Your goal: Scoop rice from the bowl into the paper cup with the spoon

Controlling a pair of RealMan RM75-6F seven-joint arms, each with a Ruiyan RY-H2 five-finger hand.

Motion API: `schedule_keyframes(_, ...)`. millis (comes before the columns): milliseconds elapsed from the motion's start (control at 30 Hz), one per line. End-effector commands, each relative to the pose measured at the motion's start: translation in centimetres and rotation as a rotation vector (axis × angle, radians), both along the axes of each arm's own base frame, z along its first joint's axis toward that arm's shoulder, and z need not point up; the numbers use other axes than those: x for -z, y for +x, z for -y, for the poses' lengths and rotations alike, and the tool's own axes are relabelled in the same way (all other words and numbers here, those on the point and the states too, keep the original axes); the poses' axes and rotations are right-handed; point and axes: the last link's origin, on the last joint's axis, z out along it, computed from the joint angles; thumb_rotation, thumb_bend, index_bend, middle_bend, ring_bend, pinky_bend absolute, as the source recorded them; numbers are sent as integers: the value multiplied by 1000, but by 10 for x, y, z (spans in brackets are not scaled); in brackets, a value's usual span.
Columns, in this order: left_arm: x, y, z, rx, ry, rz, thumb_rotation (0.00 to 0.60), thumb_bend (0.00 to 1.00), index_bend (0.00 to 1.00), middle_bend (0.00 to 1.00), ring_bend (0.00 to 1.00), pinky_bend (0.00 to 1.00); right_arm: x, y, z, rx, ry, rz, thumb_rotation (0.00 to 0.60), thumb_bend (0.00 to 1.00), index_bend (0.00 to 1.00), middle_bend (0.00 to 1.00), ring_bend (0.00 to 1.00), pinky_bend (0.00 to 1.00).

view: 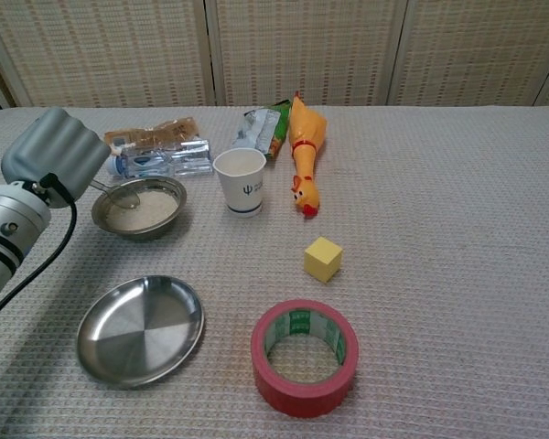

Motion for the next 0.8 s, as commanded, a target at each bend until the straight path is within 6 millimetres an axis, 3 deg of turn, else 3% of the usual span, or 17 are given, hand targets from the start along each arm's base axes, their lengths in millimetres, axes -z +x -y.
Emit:
schedule_keyframes(33,7,1,1,15,-15,-6,600,384,528,1000,1000,1000,0,0,0,0,0,0,600,98,0,0,0,0)
schedule_keyframes(367,10,0,5,9,-42,19,600,388,527,1000,1000,1000,0,0,1,4,-3,0,600,98,0,0,0,0)
schedule_keyframes(567,6,1,8,-91,-97,141,600,388,536,1000,1000,1000,0,-1,1,5,-4,0,600,98,0,0,0,0)
schedule_keyframes(800,-10,5,5,-174,-130,201,600,388,544,1000,1000,1000,-1,0,-1,1,0,2,600,98,0,0,0,0)
